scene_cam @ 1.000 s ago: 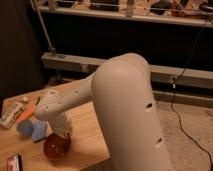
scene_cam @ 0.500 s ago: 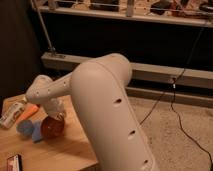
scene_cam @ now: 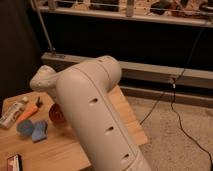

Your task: Drag the ceramic bowl in a circle

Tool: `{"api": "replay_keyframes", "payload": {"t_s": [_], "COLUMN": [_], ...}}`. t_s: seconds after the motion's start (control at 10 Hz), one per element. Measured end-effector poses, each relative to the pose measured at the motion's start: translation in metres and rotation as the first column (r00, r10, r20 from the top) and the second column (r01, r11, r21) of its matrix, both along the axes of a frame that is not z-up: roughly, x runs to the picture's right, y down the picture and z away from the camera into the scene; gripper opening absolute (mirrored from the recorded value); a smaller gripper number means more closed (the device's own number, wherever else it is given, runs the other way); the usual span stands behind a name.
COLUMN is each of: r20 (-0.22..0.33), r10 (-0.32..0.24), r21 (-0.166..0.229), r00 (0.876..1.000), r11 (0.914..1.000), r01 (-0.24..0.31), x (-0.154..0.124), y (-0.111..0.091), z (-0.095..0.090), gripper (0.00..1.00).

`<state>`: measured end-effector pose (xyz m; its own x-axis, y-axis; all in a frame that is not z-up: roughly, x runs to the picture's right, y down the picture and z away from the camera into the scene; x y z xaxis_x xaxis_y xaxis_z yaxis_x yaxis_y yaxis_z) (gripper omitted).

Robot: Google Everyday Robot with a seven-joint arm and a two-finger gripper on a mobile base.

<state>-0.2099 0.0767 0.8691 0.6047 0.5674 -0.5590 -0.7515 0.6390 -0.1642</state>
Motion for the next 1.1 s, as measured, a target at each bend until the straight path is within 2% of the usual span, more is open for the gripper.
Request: {"api": "replay_keyframes", "payload": {"t_s": [0.1,0.3,0.4,0.6,0.7,0.9,1.1], "r20": [-0.048,-0.112,-0.167,-0.238,-0.284,-0.322,-0.354], "r10": [0.009,0.035,0.056,0.082,0.105,0.118,0.120], "r21": [0.012,0.030,0.042,0.054,0.056,0.049,0.031], "r00": [0.999,0.993,0.984,0.968,0.953,0.939,0.927], "r11": [0.9999,0.9990,0.9979,0.9960,0.9941,0.9930,0.9927], "r01": [-0.008,-0.032,-0.050,-0.071,-0.093,-0.108,-0.116], "x": [0.016,0.046,0.075,0.120,0.152,0.183,0.218], "y": [-0.010,-0.026,-0.035,-0.042,-0.040,-0.033,-0.018], "z": [0.011,0.020,0.023,0.022,0.018,0.011,-0.004], "gripper": [0.00,0.00,0.00,0.00,0.00,0.00,0.00]}}
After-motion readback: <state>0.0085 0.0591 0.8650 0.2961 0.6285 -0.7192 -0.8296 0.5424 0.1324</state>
